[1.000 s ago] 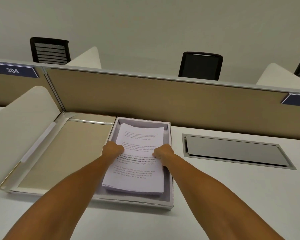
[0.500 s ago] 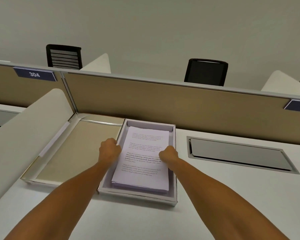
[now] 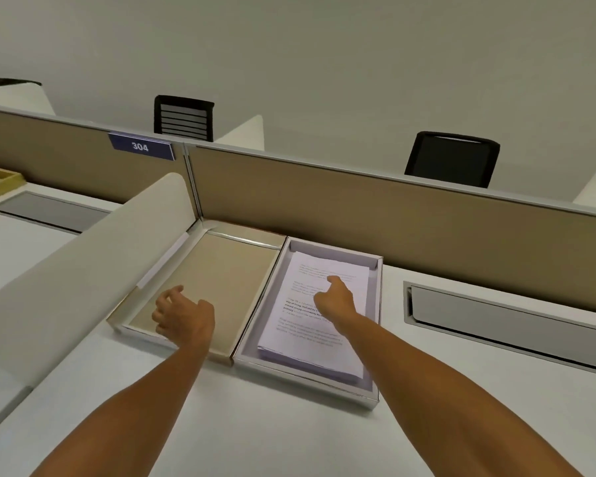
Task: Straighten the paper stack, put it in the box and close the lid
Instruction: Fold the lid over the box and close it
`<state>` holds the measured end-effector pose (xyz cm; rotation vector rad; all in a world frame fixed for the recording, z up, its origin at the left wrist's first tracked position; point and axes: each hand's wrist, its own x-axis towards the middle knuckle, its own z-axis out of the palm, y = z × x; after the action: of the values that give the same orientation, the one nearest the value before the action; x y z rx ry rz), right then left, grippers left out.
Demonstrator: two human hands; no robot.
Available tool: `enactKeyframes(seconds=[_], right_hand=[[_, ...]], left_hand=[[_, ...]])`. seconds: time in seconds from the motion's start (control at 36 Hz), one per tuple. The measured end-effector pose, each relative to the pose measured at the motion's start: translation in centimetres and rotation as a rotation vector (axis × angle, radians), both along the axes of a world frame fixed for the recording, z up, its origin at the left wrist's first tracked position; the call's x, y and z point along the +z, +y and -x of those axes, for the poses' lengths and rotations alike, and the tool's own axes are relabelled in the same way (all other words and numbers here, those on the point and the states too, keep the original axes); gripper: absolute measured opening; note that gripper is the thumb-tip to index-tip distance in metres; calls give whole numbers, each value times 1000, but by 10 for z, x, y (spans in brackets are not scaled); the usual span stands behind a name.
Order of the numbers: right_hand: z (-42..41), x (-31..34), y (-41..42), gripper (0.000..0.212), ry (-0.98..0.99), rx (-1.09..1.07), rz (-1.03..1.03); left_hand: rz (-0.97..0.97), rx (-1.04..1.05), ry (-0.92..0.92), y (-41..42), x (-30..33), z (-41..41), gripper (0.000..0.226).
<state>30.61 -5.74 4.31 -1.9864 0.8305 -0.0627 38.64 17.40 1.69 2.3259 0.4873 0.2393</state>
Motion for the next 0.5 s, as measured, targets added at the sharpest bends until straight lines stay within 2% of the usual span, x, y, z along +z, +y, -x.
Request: enactKeyframes(seconds=[0.14,0.31,0.39,0.5], right_hand=[[-11,0,27,58,-14,130,18],[-22,-8,52,53,-29,220,2],[-27,-11,61,54,-37,234,-14],[-32,-13,66,53,-37,239,-18]], left_hand=[[122,208,117,31,-16,-5,74],[237,383,130,53,-25,-18,105],[353,447,236,62,-28,-24,91],[340,369,388,69,-29,-27,58]])
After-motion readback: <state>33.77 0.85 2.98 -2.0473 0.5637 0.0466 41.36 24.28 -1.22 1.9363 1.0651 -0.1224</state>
